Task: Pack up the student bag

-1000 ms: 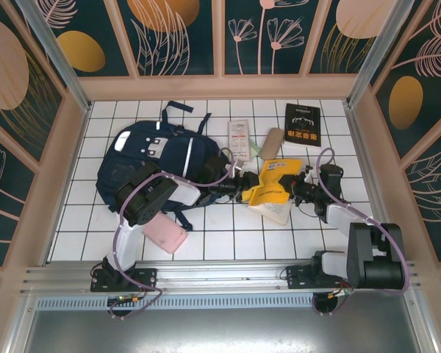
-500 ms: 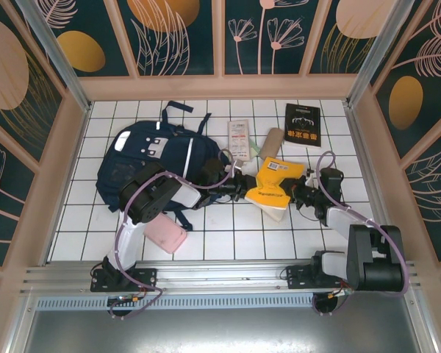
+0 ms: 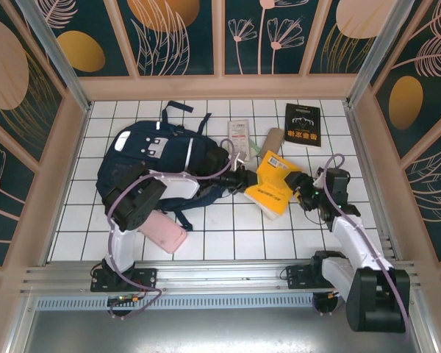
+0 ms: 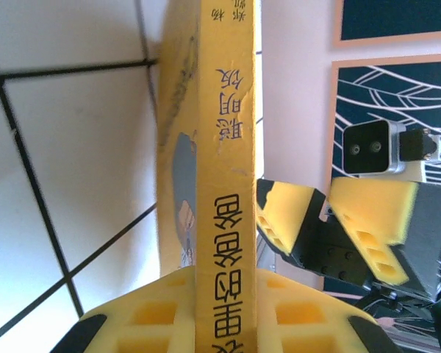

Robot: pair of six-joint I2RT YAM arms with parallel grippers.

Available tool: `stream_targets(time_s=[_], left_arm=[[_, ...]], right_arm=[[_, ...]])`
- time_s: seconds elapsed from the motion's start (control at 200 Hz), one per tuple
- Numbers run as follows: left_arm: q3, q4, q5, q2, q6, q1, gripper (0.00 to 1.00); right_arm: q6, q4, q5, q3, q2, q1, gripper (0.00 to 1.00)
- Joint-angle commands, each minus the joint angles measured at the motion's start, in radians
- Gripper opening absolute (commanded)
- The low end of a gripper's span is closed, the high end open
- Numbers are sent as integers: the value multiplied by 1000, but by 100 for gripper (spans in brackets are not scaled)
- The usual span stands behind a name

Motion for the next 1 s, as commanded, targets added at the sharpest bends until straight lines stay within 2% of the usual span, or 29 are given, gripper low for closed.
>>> stream_targets(time_s=[0.0,0.075,0.21,0.31,0.41,0.566,0.616,0.706,0.796,0.896,0.996], left_arm=[[58,-142,-43,-123,147,25,0],[45,-124,-45,-159,109,37,0],[13,-58,-70,-234,79,46,0],[-28,8,-123,-298,37,48,0],[-114,220,-162,-338,-118,52,0],[-320,551,-417,-406,-344,51,0],[-360,630,-497,-412,-408,49,0],[-388,691,-594,-410,-472,41,0],[-403,738,-672,-399,-509,23,0],[-388,778,-701,-378,-529,8,0],[-374,790,-720,-371,-531,-1,0]], right_arm=[[-77,-128,127,58,-41,7,74],[-96,-132,169,84,-81,47,73],[-117,-99,301,122,-178,190,71],[-84,-71,256,154,-174,225,72],[11,-17,188,162,-161,224,78],[261,166,81,115,-155,241,97],[346,239,67,93,-149,263,99],[495,385,75,39,-139,317,99],[599,537,142,-10,-124,399,99],[638,603,224,-10,-90,482,99],[666,672,244,-4,-40,520,99]])
